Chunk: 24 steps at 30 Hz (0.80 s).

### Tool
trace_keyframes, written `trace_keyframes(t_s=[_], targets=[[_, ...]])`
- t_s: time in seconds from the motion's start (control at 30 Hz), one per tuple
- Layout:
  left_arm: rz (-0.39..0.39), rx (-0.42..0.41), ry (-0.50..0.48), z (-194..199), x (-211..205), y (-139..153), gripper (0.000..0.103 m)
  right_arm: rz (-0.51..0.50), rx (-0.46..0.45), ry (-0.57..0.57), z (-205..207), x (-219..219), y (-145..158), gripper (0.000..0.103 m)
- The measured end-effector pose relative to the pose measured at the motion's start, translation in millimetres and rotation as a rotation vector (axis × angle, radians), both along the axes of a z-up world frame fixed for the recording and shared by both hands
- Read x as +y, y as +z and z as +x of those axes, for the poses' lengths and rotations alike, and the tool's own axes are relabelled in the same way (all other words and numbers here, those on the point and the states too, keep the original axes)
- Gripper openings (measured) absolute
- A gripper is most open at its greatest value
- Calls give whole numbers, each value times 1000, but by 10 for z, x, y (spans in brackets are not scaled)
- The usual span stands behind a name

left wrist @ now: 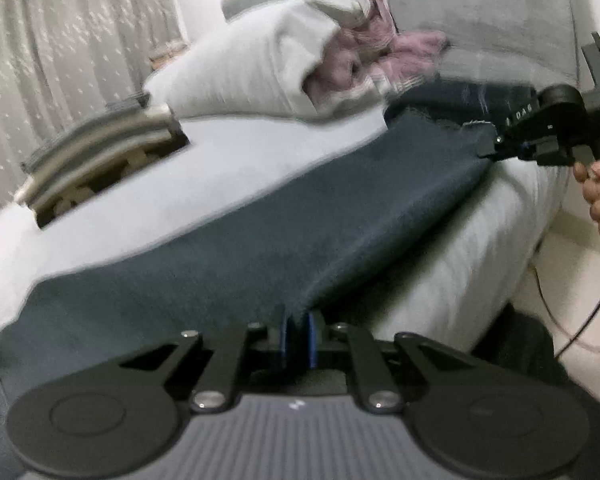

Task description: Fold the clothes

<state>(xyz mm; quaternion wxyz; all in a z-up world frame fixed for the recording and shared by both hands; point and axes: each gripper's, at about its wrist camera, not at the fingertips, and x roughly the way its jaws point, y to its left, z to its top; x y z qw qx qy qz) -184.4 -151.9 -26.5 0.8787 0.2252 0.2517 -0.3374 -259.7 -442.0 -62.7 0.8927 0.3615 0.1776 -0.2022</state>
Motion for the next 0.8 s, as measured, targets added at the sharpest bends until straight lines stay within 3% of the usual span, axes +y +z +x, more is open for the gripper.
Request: trace_keyframes(t_s=[0.1,0.17,0.2,0.23,0.43,0.63,0.8], targets=[[-25,4,-13,-25,63,-17,20,36,9,-14,-62,-49,-155,8],[-68,24,-15,-30,148,31,33,15,18,-23,-89,-30,-111,14],[-91,37,-5,-27,211,49,38,-6,30,-32,-102,-9,-75,23],[-114,54,14,-20,292,61,39,-20,36,-37,-117,9,-40,29],[-222,130,207,55,898,44,42,-37,21,31,-187,250,96,30],[-282,87,323,190,1350,157,42,-107,8,142,-21,815,233,31],[-286,17,329,391,1477,234,42,-200,7,283,370,1380,337,33]])
